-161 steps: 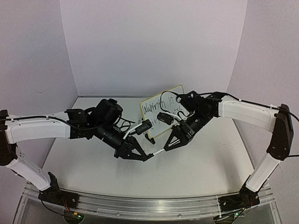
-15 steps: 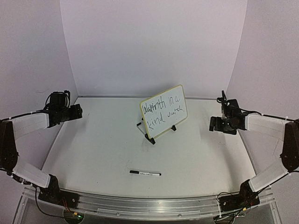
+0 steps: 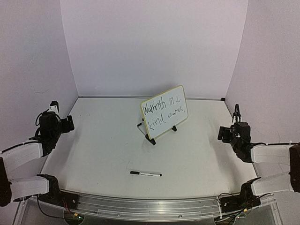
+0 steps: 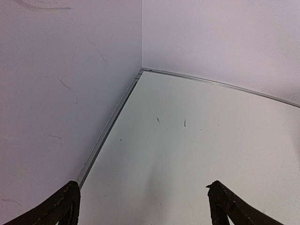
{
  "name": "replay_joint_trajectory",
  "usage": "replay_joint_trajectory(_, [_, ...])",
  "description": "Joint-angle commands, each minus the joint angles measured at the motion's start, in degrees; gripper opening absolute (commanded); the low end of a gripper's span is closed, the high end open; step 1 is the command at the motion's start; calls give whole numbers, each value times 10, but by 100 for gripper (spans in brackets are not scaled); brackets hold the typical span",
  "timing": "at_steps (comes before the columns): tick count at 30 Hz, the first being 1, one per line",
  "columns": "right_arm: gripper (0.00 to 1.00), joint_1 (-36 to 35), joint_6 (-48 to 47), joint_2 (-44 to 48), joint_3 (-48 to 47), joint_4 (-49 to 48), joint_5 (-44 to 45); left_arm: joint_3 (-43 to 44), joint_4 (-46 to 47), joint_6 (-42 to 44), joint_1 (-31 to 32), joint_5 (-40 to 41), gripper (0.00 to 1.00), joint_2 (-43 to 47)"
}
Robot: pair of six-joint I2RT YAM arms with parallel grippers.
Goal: Write a sentence on the whiteboard
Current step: Reset both arms
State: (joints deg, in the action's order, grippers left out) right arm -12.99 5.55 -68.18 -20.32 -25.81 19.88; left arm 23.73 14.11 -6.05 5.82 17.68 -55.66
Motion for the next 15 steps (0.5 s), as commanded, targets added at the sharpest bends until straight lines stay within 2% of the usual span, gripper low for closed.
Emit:
replay_joint_trajectory(1, [98,8,-35,-22,26,-159,34,-22,73,-3,-2,37,94,-23])
replay_joint_trajectory(8, [98,15,-33,-70,17,-180,7,-60,97,-26,-2,53,94,-14])
replay_joint_trajectory(15, [98,15,-33,-64,18,-179,0,-67,102,-23,-1,44,94,-5])
